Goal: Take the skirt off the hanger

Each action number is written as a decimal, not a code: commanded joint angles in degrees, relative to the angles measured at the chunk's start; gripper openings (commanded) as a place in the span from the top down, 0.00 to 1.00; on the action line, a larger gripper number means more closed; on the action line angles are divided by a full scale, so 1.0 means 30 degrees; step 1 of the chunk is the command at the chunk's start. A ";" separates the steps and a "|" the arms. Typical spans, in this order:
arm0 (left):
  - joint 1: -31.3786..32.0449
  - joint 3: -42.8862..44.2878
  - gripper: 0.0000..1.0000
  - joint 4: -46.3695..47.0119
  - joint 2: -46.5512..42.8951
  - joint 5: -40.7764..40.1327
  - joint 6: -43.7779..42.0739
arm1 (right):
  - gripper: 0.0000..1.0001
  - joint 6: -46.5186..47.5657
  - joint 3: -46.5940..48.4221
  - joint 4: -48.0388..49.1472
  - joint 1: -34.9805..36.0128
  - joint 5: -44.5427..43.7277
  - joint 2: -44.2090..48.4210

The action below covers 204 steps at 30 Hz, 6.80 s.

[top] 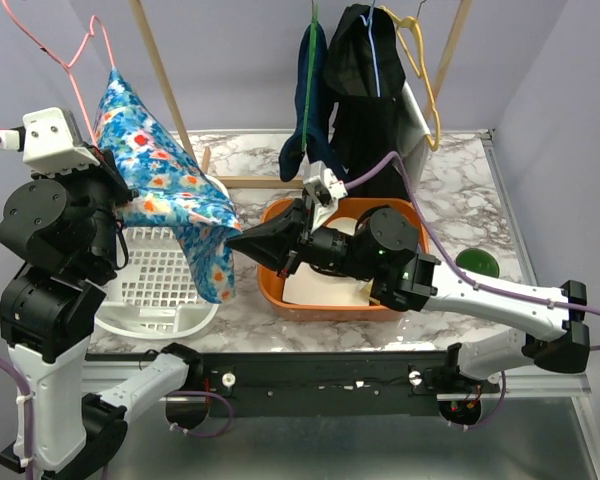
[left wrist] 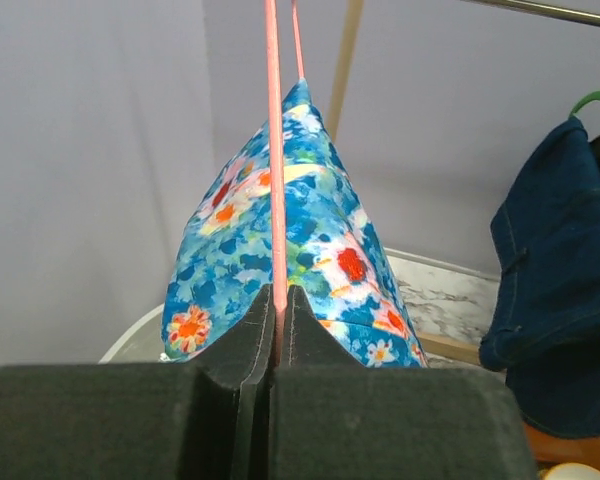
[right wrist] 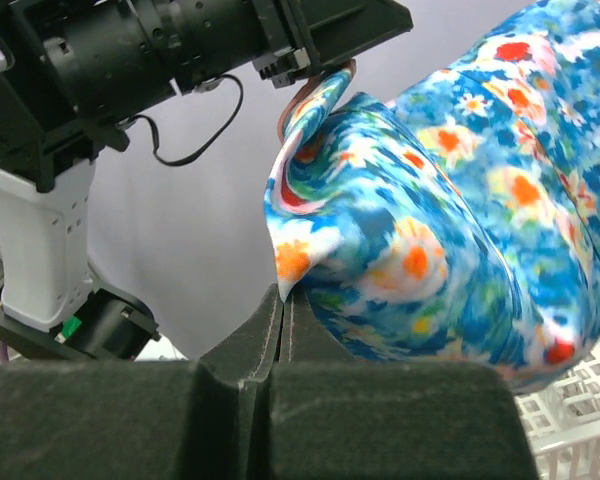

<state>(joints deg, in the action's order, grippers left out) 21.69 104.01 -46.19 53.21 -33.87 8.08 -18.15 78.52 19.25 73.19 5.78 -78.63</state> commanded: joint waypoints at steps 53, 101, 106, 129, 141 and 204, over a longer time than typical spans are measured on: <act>-0.0112 0.2477 1.00 0.2274 0.1922 -0.3099 -0.2751 | 0.99 0.1745 -0.1860 0.3986 0.0272 -0.5415 0.2043; -0.0083 0.3418 1.00 0.3005 -0.0568 0.6398 0.2025 | 0.99 -0.6252 1.9874 0.8239 -0.2629 0.1910 -1.8521; -0.0054 0.3329 1.00 0.3182 -0.0570 0.6338 0.1821 | 0.99 -0.6431 2.1201 0.6799 -0.2687 0.2262 -1.9758; 0.0357 0.2655 1.00 0.3416 -0.0423 0.4522 0.0648 | 0.04 -0.0608 1.6399 -0.7517 -0.3654 0.4433 -1.4400; 0.0357 -0.0299 1.00 0.2745 0.0016 0.3701 0.0880 | 0.39 0.0484 0.6819 -0.9580 -0.3683 0.2291 -0.7544; -0.1518 0.3503 0.76 0.2744 1.1795 0.4755 -0.3044 | 0.00 -0.0277 -0.5519 -0.4716 -0.3712 -0.2777 1.1034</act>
<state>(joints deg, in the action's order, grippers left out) 18.09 113.51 -36.07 89.30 -21.80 -2.92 -19.42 62.78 4.40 61.82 -0.86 -46.46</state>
